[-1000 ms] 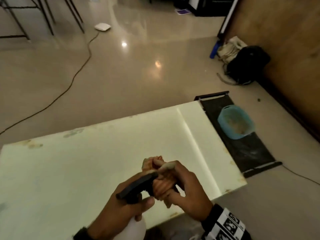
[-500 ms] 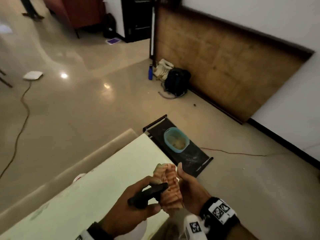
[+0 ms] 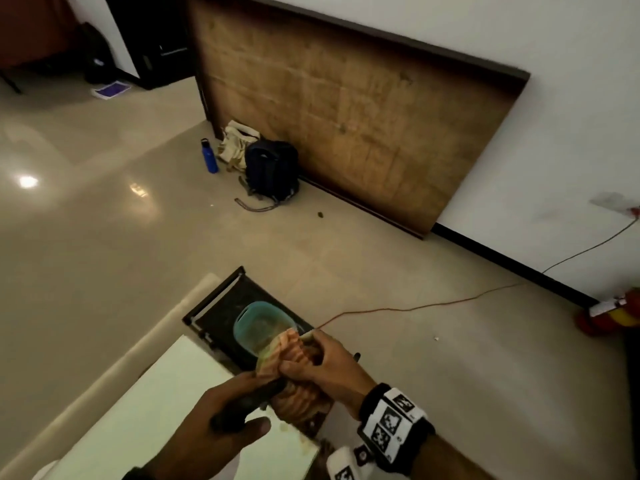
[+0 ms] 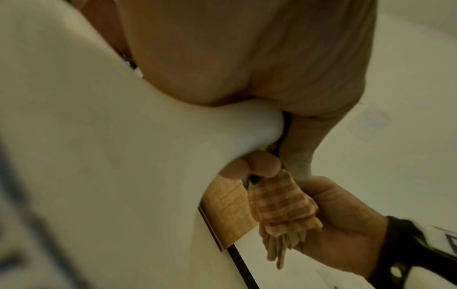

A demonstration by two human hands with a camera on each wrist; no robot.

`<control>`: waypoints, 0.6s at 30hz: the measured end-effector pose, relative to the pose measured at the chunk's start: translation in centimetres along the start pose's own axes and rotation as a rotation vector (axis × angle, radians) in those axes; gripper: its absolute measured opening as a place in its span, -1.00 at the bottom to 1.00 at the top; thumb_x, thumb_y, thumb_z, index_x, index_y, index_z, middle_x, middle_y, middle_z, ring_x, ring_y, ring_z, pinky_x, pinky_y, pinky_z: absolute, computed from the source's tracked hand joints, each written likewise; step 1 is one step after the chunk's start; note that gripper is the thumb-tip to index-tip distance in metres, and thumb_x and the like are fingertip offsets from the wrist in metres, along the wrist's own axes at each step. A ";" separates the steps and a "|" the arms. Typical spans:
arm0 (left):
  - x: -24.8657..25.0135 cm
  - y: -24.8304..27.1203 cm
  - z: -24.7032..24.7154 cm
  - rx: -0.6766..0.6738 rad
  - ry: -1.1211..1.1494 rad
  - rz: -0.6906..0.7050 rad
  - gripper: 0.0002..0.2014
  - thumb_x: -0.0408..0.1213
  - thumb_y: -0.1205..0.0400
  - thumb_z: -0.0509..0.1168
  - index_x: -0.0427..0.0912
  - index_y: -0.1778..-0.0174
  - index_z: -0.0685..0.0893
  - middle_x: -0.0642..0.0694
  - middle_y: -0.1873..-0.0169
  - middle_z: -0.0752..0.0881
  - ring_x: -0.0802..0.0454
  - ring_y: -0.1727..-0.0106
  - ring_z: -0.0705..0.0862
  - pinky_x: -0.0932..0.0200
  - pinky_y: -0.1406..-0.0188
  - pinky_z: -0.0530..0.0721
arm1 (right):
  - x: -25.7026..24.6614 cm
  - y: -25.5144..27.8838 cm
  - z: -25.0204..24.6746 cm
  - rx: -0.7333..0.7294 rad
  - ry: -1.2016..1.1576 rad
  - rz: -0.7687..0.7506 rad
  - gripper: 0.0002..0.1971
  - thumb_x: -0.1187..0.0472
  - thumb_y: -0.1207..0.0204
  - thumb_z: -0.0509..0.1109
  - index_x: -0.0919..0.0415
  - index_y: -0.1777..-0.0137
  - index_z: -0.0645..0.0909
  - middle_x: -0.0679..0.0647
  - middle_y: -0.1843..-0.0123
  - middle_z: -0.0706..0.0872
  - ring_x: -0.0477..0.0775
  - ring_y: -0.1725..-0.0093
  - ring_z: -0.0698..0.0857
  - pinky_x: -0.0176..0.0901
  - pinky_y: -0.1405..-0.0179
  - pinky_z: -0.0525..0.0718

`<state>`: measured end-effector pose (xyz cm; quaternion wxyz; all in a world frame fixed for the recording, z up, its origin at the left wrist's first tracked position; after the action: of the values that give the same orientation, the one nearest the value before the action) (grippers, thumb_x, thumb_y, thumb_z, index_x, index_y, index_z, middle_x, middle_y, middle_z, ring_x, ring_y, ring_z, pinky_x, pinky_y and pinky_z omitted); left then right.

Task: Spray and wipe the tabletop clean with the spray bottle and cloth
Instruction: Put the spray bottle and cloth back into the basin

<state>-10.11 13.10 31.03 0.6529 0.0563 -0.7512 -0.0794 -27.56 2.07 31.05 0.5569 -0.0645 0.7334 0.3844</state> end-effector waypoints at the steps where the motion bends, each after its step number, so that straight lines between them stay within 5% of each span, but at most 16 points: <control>1: 0.0 -1.8 0.3 0.023 0.022 -0.035 -0.49 -0.52 -0.45 0.56 0.18 -0.15 0.90 0.01 -0.12 0.88 0.16 -0.09 0.83 0.37 -0.04 0.73 | 0.1 -1.6 -1.2 0.006 0.009 0.003 -0.55 -0.02 -0.32 0.61 0.07 -0.15 0.57 -0.01 -0.11 0.77 -0.04 -0.11 0.74 -0.08 -0.16 0.72; 4: -1.2 -6.9 0.6 0.098 0.073 -0.132 -0.51 -0.56 -0.50 0.52 0.19 -0.12 0.85 0.02 0.04 0.90 0.11 0.19 0.83 0.35 0.24 0.73 | 1.1 -6.6 -5.0 0.079 0.004 0.003 -0.68 0.08 -0.36 0.60 0.08 -0.04 0.59 -0.01 0.01 0.79 -0.05 -0.01 0.75 -0.20 0.00 0.72; 7: -3.1 -10.8 -1.1 0.246 0.131 -0.146 -0.77 -0.21 -0.61 0.56 0.10 -0.12 0.72 -0.06 0.18 0.82 0.14 0.34 0.70 0.24 0.40 0.65 | 3.9 -12.3 -7.5 0.194 0.024 0.057 -0.74 0.09 -0.36 0.60 0.11 0.07 0.60 0.03 0.12 0.81 0.03 0.08 0.78 -0.05 0.05 0.75; 8: -3.8 -12.0 -1.8 0.301 0.147 -0.145 -0.71 -0.06 -0.56 0.56 0.07 -0.11 0.64 -0.08 0.22 0.76 0.08 0.36 0.66 0.19 0.40 0.63 | 5.0 -13.8 -8.1 0.222 0.033 0.080 -0.75 0.08 -0.36 0.60 0.12 0.08 0.61 0.05 0.12 0.81 0.07 0.09 0.79 0.04 0.02 0.76; 10: -6.3 -14.4 -3.5 0.411 0.160 -0.171 -0.58 0.06 -0.48 0.48 -0.02 -0.08 0.49 -0.28 0.24 0.66 -0.01 0.40 0.56 0.07 0.34 0.59 | 7.5 -17.0 -8.3 0.214 0.066 0.132 -0.76 0.07 -0.37 0.58 0.09 0.06 0.62 0.04 0.10 0.82 0.08 0.08 0.79 0.13 -0.02 0.76; 12: -8.7 -17.0 -4.9 0.468 0.139 -0.166 -0.73 -0.02 -0.56 0.43 0.06 0.00 0.47 -0.59 0.09 0.60 -0.08 0.37 0.53 -0.10 0.22 0.58 | 9.9 -19.9 -7.7 0.162 0.129 0.182 -0.77 0.06 -0.40 0.55 0.05 -0.01 0.63 0.00 0.04 0.81 0.01 0.07 0.78 0.01 0.03 0.76; 15: -12.9 -20.2 -6.7 0.562 0.091 -0.171 -0.83 -0.16 -0.62 0.39 0.22 0.15 0.56 -0.60 -0.01 0.66 -0.16 0.25 0.63 -0.27 0.04 0.65 | 12.9 -23.6 -6.3 0.126 0.262 0.223 -0.69 0.03 -0.44 0.51 0.08 -0.13 0.60 0.00 -0.05 0.78 -0.01 0.02 0.75 -0.14 0.03 0.71; 18: -17.4 -22.9 -8.2 0.679 0.061 -0.214 -0.77 -0.17 -0.58 0.53 -0.13 0.07 0.59 -0.49 0.10 0.72 -0.18 0.15 0.72 -0.21 0.02 0.72 | 15.6 -27.6 -4.4 0.100 0.424 0.225 -0.70 -0.03 -0.45 0.46 0.09 -0.08 0.56 0.04 -0.07 0.77 0.13 -0.06 0.74 -0.06 -0.09 0.68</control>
<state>0.02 -6.46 10.79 0.6070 0.3506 -0.7049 0.1085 -22.31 -14.77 4.29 0.3466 -0.0339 0.8546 0.3852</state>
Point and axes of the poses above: each hand's wrist, its own y-axis away from the middle knuckle, its own z-axis out of the palm, x = y × z, the point moved 3 cm from there along -y, towards the middle knuckle
